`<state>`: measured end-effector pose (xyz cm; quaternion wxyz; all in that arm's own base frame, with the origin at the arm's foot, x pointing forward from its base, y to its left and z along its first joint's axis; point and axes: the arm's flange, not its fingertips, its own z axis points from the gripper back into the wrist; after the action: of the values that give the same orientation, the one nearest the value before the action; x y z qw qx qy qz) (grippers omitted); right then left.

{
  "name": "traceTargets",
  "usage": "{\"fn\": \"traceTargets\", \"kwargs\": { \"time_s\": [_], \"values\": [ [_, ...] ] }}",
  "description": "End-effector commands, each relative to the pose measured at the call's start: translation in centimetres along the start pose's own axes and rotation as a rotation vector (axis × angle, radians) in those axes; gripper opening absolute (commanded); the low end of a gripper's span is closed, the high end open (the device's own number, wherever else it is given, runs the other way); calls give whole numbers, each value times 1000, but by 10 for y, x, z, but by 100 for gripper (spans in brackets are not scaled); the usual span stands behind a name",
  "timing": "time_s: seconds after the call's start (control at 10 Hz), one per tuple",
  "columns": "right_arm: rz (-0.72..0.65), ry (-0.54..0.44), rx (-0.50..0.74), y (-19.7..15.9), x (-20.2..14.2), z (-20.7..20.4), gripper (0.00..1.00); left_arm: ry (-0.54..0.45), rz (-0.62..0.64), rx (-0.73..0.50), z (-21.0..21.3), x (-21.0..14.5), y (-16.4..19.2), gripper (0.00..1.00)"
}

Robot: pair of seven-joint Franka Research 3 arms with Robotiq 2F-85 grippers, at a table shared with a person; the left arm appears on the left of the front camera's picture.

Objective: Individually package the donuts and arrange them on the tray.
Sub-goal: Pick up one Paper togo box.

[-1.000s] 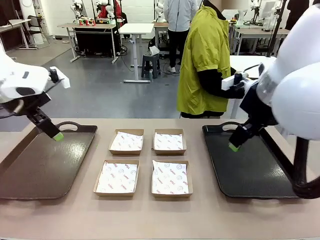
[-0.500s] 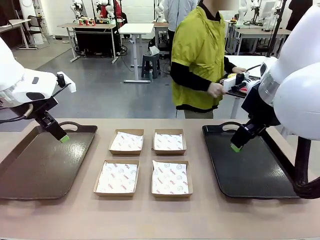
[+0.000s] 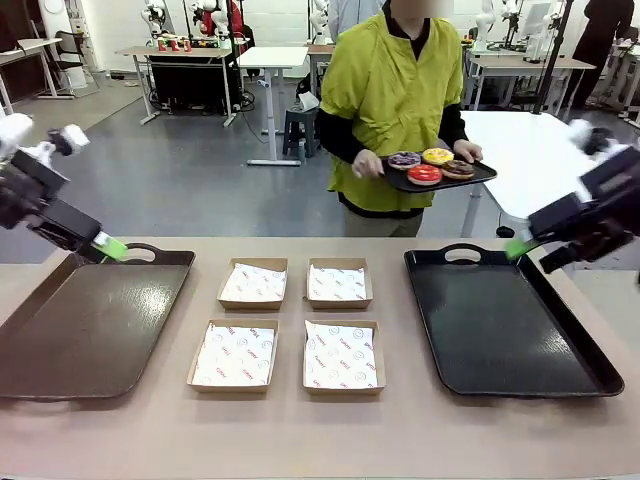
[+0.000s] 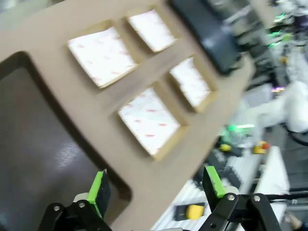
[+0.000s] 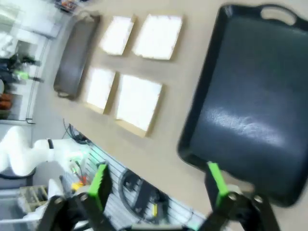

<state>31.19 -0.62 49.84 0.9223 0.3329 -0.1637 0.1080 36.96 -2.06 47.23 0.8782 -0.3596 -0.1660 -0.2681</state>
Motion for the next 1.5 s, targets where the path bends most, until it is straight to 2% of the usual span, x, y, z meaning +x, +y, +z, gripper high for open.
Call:
{"fn": "traceTargets", "kwargs": {
  "time_s": [0.0, 0.3, 0.5, 0.7, 1.1, 1.2, 1.3, 1.4],
  "values": [
    [-385, -269, 559, -45, -57, 8, 100, -262, 494, -625, 27, -15, 40, 100],
    [-481, -349, 626, -95, -81, 32, 100, -337, 585, -686, 59, -59, 75, 100],
    [-490, -348, 624, -112, -91, 43, 100, -356, 631, -697, 71, -82, 91, 100],
    [-458, -320, 604, -110, -94, 50, 100, -366, 668, -640, 79, -91, 100, 100],
    [-356, -167, 537, -83, -82, 41, 100, -309, 612, -490, 86, -87, 89, 100],
    [-341, -128, 527, -76, -80, 38, 100, -359, 634, -571, 84, -91, 102, 100],
    [-393, -191, 559, -101, -64, 55, 100, -359, 634, -571, 84, -91, 102, 100],
    [-393, -191, 559, -101, -64, 55, 100, -359, 634, -571, 84, -91, 102, 100]
  ]
}}
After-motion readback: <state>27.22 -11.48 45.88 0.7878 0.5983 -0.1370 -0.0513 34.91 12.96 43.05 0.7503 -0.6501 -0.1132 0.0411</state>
